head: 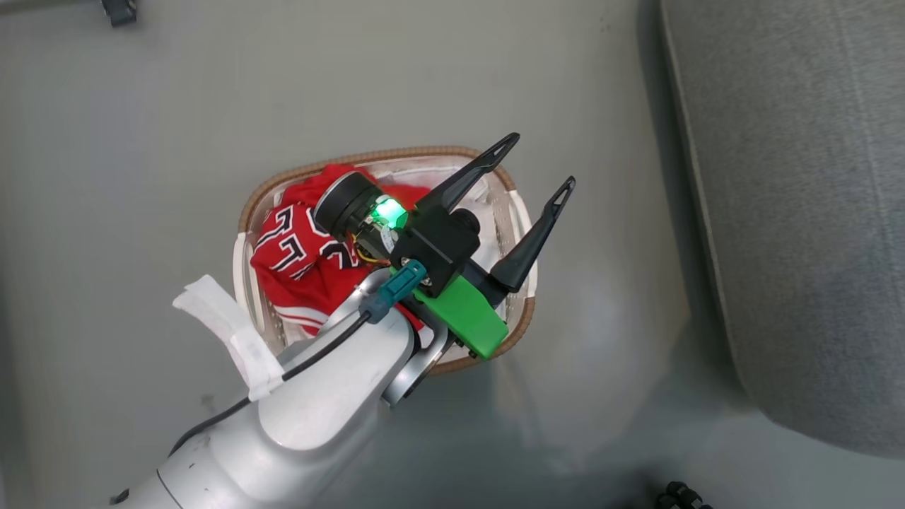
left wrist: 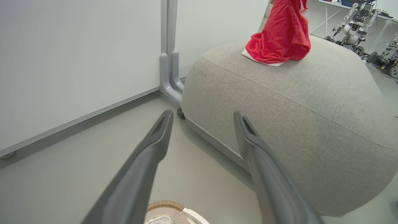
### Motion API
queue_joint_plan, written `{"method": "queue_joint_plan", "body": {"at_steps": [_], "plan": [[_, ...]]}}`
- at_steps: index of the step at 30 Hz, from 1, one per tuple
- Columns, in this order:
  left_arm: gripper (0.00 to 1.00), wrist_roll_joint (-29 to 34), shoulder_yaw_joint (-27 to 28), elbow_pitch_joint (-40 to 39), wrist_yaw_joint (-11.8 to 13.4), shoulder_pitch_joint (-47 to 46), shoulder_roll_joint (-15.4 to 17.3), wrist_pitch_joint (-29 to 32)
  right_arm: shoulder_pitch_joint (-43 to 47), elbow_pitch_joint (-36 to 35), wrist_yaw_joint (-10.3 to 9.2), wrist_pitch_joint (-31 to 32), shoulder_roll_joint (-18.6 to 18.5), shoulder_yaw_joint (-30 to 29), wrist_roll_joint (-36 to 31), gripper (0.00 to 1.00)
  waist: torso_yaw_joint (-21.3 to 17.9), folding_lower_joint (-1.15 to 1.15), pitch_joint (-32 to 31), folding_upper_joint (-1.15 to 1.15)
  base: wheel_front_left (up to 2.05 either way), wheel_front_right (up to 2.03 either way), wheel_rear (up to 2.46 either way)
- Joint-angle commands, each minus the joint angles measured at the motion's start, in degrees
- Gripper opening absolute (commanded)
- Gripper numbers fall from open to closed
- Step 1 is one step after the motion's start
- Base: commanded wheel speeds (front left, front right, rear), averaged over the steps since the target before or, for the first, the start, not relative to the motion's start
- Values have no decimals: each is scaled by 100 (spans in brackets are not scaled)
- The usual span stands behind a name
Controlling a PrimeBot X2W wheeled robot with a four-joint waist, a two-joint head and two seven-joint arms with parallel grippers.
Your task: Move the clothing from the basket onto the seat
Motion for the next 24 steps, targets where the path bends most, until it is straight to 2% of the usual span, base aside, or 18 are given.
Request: {"method": "queue_joint_plan", "body": {"at_steps": [1, 6, 8, 9, 10, 16, 24], "plan": [[100, 75, -30, -27, -6, -133, 6, 18, 62, 48, -7, -77, 23, -109, -133, 0, 278, -1, 414, 0, 0, 0, 0], [100, 155, -95, -118, -6, -268, -3, 84, 259, 348, -7, -303, 361, -411, -532, 0, 189, -1, 530, 0, 0, 0, 0], [100, 169, -116, -133, -21, -282, 6, 109, 297, 476, -7, -331, 456, -529, -620, 34, 142, -1, 538, 0, 0, 0, 0], [100, 167, -126, -138, -27, -296, 12, 114, 317, 546, -7, -357, 514, -577, -683, 82, 116, -1, 540, 0, 0, 0, 0], [100, 165, -128, -146, -25, -311, 20, 125, 320, 598, -7, -374, 553, -607, -720, 100, 94, -1, 540, 0, 0, 0, 0], [100, 102, -125, -91, -36, -308, 119, 144, 428, 995, -7, -609, 648, -615, -754, 100, -23, -1, 449, 0, 0, 0, 0], [100, -70, 107, 42, 70, -164, 319, 33, 717, 1178, -7, -848, 841, -104, -366, 100, -281, -1, 85, 0, 0, 0, 0]]}}
